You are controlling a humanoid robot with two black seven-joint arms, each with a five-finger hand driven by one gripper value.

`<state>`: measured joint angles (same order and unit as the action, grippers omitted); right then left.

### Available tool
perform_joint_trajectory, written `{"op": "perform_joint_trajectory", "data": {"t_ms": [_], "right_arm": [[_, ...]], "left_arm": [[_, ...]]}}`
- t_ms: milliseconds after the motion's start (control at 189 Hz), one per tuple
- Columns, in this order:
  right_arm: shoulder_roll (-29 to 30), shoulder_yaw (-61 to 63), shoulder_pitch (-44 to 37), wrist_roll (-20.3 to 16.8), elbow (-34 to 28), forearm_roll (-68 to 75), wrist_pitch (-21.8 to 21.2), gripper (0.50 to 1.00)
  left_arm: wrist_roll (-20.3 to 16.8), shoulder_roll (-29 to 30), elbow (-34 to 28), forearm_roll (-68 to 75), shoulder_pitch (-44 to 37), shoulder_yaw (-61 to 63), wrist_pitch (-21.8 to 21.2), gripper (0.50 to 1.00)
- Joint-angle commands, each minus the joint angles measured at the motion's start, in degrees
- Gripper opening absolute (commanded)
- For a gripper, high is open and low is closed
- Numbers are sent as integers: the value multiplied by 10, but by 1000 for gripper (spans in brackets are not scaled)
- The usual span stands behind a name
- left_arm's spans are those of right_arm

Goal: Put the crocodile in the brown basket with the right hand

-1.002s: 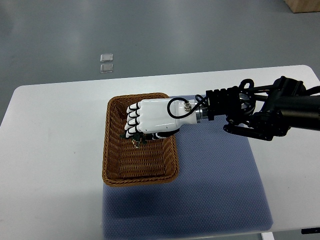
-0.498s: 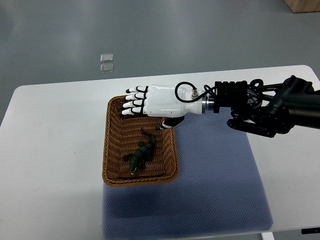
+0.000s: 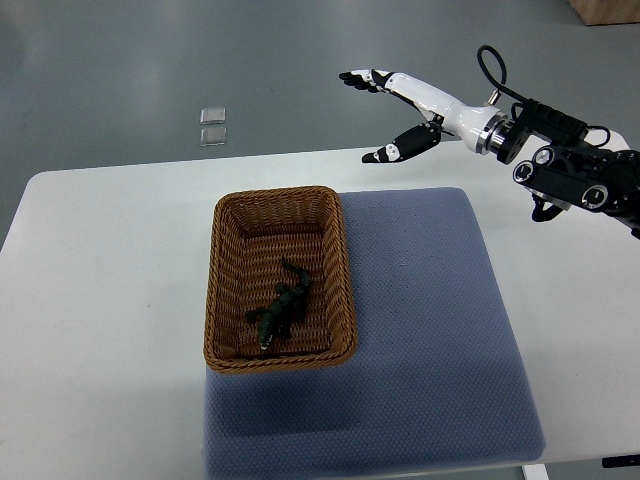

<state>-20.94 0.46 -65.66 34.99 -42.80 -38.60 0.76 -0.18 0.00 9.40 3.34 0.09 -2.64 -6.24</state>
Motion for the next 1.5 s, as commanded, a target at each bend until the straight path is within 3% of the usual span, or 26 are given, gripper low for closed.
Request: {"op": "perform_joint_trajectory", "data": {"t_ms": [0,42,424,753,1245,1494], "right_arm": [[-6,78,47,0,18,17,-52,921],[-6,117,70,0,21,17,-66,921],[7,403,207,-129,20,7,-166,921],[20,497,240,-215,20,-15,-190,921],[30,503,270,-210,22,48,-181,926],[70,622,313,-211,29,78,-184,928]], "left_arm": [[0,0,0,0,0,0,0,1000],[0,0,0,0,0,0,0,1000],[0,0,0,0,0,0,0,1000],[0,0,0,0,0,0,0,1000],[0,0,0,0,0,0,0,1000],[0,0,0,0,0,0,0,1000]]}}
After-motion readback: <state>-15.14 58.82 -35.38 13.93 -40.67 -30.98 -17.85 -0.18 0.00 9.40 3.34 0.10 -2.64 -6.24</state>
